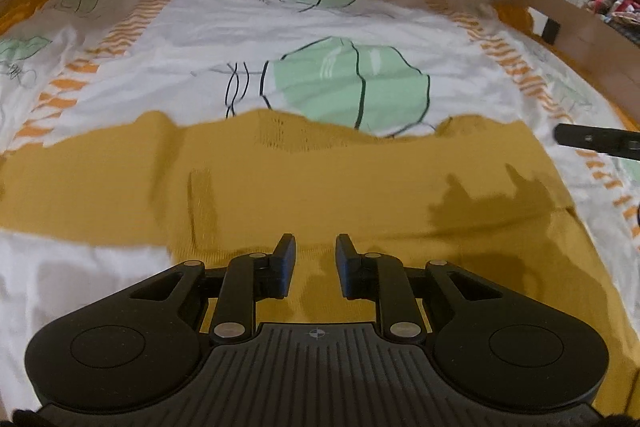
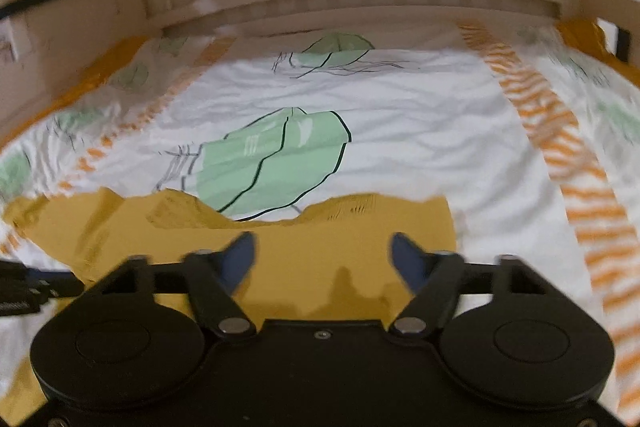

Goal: Fold small clothes

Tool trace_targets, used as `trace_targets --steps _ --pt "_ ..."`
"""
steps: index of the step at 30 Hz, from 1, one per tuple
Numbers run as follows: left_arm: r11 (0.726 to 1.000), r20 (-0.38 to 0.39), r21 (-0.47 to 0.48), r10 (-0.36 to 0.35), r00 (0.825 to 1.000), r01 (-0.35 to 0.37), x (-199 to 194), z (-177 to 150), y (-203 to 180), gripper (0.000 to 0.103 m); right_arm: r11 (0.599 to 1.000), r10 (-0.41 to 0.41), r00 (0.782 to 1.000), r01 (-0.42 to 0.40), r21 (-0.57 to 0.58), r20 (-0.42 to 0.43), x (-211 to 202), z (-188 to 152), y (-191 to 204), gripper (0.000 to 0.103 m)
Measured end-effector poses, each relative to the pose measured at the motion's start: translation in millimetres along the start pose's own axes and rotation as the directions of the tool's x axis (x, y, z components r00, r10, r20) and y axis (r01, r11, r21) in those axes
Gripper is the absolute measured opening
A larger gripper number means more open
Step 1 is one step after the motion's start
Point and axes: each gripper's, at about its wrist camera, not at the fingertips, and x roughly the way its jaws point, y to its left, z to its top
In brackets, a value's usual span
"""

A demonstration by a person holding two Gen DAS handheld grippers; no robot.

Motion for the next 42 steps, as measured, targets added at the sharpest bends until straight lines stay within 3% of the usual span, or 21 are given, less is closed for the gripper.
trace_targets --steps 7,12,19,21,27,30,31,33,35,38,42 --pt "0.998 -0.087 -0.055 -0.029 0.996 0.024 38 -24 3 0.022 0.986 -0.008 1.0 0.007 -0.169 -0.005 60 22 1 0.059" --pt "0.999 -0.008 -0.018 -0.036 0.999 0.036 35 -41 3 0.022 0.976 0.004 1.0 -0.01 -0.216 -0.031 95 28 -7 0.062" --pt "0.995 -0.006 -0.078 -0.068 0.998 0.067 36 -40 12 0.022 0.94 0.07 0.984 -0.12 -0.318 -0.163 131 17 -14 0.072" --pt "0.994 -0.004 -0.084 -0.071 0.997 0.071 36 -41 13 0.022 0.926 0.085 0.981 -0.143 -0.349 -0.175 134 13 -14 0.08" --pt "0.995 0.018 -0.074 -0.071 0.997 0.072 35 -44 12 0.025 0.912 0.109 0.973 -0.178 -0.369 -0.202 141 17 -18 0.088" --pt "0.995 0.019 -0.066 -0.074 0.997 0.075 35 -44 11 0.026 0.892 0.123 0.967 -0.207 -0.403 -0.223 145 20 -14 0.086" --pt "0.995 0.019 -0.067 -0.075 0.997 0.076 34 -45 11 0.027 0.883 0.138 0.962 -0.228 -0.411 -0.237 147 21 -13 0.083" --pt "0.994 0.017 -0.071 -0.078 0.997 0.079 34 -44 11 0.027 0.862 0.196 0.939 -0.302 -0.408 -0.282 149 25 -11 0.059" --pt "0.994 0.014 -0.076 -0.083 0.996 0.083 34 -44 13 0.027 0.848 0.217 0.926 -0.336 -0.409 -0.31 150 27 -7 0.047" --pt "0.993 0.015 -0.08 -0.087 0.996 0.088 34 -44 14 0.027 0.831 0.25 0.908 -0.379 -0.406 -0.335 148 26 -3 0.016" --pt "0.991 0.018 -0.092 -0.091 0.996 0.092 32 -43 15 0.027 0.826 0.196 0.941 -0.31 -0.471 -0.276 139 22 7 0.013"
